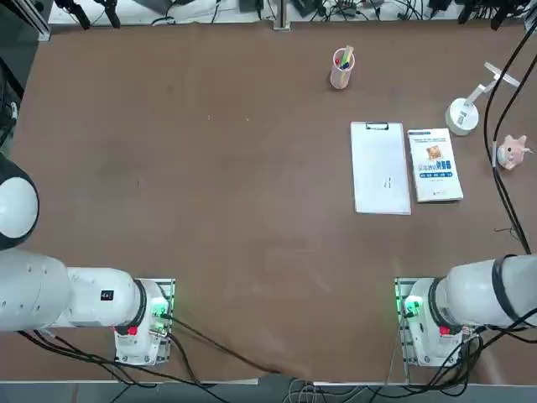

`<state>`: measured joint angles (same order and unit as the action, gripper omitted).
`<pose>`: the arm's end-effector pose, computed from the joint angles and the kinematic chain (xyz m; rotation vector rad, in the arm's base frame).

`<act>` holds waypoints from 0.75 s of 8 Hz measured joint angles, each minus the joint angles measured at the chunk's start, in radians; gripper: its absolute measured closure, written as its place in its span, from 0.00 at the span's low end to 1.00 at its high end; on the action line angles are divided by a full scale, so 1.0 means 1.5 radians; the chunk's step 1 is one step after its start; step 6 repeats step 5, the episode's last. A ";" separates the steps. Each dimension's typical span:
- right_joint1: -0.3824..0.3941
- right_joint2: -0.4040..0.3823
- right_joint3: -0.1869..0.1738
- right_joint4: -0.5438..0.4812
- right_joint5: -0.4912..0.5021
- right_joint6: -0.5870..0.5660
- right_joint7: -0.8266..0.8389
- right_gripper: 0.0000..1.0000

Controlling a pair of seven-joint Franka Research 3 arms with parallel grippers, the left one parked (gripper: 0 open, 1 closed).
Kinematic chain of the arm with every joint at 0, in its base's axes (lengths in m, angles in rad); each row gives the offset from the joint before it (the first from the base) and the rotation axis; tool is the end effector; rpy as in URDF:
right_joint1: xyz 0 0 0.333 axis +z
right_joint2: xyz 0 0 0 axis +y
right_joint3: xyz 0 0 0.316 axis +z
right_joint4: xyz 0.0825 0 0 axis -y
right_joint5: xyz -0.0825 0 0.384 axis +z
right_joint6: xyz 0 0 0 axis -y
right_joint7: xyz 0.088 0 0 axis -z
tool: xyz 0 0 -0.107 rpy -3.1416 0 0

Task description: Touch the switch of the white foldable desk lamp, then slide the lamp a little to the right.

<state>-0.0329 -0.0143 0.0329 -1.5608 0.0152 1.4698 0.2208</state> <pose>0.5394 0.0019 0.6285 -3.1141 0.3437 0.1220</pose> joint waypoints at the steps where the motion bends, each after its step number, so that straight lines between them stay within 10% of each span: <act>1: 0.000 0.002 0.000 0.000 0.000 -0.001 -0.001 0.00; 6: 0.000 0.007 0.000 0.000 0.000 -0.002 -0.003 0.00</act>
